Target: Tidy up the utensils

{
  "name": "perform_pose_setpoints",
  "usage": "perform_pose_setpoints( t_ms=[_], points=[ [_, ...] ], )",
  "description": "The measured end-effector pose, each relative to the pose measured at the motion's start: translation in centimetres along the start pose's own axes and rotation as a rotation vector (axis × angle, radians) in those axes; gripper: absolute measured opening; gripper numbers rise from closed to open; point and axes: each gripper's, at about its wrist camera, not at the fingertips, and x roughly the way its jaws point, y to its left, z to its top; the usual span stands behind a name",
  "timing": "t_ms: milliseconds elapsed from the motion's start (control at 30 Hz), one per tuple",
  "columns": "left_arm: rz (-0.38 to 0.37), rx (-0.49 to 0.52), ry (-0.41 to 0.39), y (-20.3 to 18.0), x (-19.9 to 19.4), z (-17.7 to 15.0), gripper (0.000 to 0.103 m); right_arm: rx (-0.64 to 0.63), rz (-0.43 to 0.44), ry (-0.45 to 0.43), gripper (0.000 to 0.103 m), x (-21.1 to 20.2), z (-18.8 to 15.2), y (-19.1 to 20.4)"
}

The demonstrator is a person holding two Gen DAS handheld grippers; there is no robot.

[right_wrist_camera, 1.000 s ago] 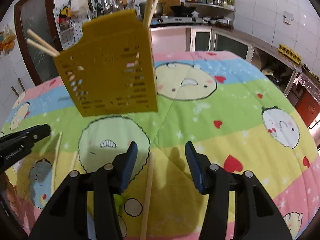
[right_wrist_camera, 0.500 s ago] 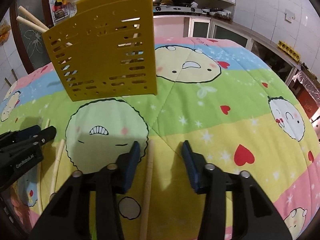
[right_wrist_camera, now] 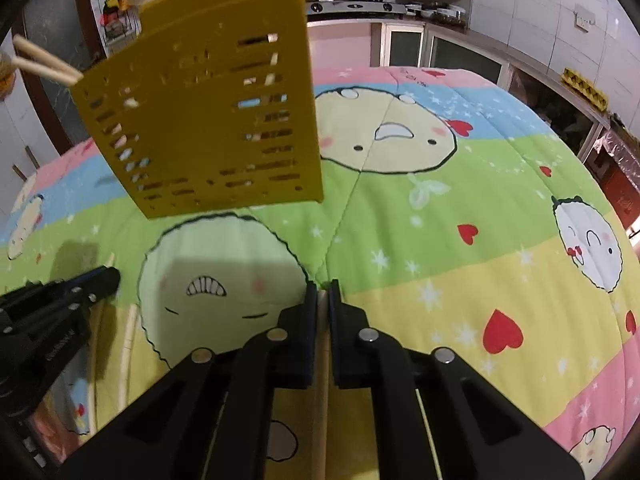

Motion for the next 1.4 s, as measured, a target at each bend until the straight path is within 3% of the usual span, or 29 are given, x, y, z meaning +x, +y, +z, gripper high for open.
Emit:
perform_pose_setpoints(
  t_ms=[300, 767, 900, 1100, 1400],
  points=[
    [-0.020, 0.000, -0.122, 0.0, -4.1, 0.0, 0.006, 0.027, 0.049, -0.155, 0.006, -5.1, 0.7, -1.0],
    [-0.017, 0.031, -0.527, 0.0, -15.2, -0.8, 0.004, 0.033, 0.084, -0.515, 0.006, -14.6, 1.7, -1.4],
    [-0.013, 0.033, -0.610, 0.1, -17.2, -1.2, 0.004, 0.032, 0.090, -0.576, 0.006, -15.8, 2.0, -1.2],
    [-0.020, 0.049, -0.667, -0.3, -18.4, -1.1, 0.004, 0.012, 0.076, -0.664, 0.006, -17.0, 2.4, -0.6],
    [-0.048, 0.038, -0.672, 0.2, -17.6, -0.4, 0.004, -0.011, 0.074, -0.785, 0.006, -16.5, 4.0, -0.6]
  ],
)
